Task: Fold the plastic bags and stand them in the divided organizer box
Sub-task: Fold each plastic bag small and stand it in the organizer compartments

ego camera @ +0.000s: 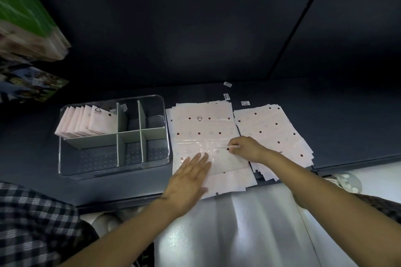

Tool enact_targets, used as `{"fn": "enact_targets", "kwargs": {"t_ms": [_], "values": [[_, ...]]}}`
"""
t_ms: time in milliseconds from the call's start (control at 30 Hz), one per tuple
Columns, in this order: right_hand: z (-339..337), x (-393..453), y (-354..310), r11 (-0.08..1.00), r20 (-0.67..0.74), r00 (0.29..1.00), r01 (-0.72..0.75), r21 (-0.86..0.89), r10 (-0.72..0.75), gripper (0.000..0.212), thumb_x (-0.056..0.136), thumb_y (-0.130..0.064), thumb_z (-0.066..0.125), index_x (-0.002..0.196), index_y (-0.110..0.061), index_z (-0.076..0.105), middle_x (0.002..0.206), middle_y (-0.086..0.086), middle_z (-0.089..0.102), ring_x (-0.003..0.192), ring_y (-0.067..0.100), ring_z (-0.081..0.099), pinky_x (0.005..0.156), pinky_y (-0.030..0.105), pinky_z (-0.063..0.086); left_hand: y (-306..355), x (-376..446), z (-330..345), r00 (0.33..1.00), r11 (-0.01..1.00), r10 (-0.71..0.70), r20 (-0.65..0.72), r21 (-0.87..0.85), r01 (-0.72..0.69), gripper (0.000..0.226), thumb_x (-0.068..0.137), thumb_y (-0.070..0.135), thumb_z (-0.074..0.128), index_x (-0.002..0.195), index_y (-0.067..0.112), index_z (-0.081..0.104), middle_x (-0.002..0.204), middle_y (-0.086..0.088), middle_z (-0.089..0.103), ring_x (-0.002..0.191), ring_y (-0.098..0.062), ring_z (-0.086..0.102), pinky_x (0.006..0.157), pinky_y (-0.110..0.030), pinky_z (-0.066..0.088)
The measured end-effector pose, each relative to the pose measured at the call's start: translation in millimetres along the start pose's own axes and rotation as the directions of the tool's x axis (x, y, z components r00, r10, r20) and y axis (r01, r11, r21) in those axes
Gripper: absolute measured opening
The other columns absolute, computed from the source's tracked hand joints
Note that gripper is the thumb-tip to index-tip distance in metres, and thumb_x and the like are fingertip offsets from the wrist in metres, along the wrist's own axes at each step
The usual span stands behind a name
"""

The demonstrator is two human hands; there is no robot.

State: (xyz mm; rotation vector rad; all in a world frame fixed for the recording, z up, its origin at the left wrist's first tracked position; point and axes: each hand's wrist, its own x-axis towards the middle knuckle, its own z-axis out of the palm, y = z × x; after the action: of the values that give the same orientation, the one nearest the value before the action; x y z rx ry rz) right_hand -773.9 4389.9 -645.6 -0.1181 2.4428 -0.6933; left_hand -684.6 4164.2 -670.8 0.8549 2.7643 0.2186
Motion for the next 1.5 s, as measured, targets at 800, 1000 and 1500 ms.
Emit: {"fn": "enact_targets", "kwargs": {"t_ms": [800, 1000, 1500], "values": [[78, -10, 38, 0.773, -0.061, 0.958, 0.188, -0.606, -0.280, 0.081, 0.084, -0.071, 0.001, 0.141, -0.021, -0.027, 0.148, -0.008, -0.034, 0.138, 0.008, -0.031, 0.113, 0.026, -0.021, -33, -6, 44, 0.991, 0.999, 0.003, 0.134, 0.033, -0.007, 0.086, 0.077, 0.083, 0.010, 0.140, 0.040, -0.029, 0.145, -0.010, -0.042, 0.133, -0.031, -0.040, 0.111, -0.046, -0.023], [51, -17, 42, 0.751, -0.025, 0.953, 0.222, -0.622, -0.302, 0.069, 0.099, -0.048, 0.029, 0.149, -0.016, -0.005, 0.153, -0.003, -0.018, 0.145, 0.012, -0.009, 0.114, 0.020, -0.009, -45, -15, 33, 0.974, 1.000, 0.013, 0.225, 0.022, -0.019, 0.082, 0.078, 0.081, 0.017, 0.142, 0.047, -0.019, 0.147, -0.007, -0.040, 0.133, -0.027, -0.041, 0.112, -0.043, -0.023], [-19, -43, -35, 0.959, -0.280, 0.927, 0.276, 0.062, -0.249, 0.021, 0.086, -0.013, 0.059, 0.105, -0.020, 0.067, 0.093, -0.011, 0.060, 0.095, 0.004, 0.052, 0.082, 0.021, 0.038, 6, 10, -39, 0.918, 0.783, -0.383, -0.101, -0.563, 0.265, 0.027, 0.094, 0.029, 0.054, 0.068, 0.020, 0.058, 0.063, -0.005, 0.053, 0.066, -0.024, 0.050, 0.057, -0.032, 0.032]]}}
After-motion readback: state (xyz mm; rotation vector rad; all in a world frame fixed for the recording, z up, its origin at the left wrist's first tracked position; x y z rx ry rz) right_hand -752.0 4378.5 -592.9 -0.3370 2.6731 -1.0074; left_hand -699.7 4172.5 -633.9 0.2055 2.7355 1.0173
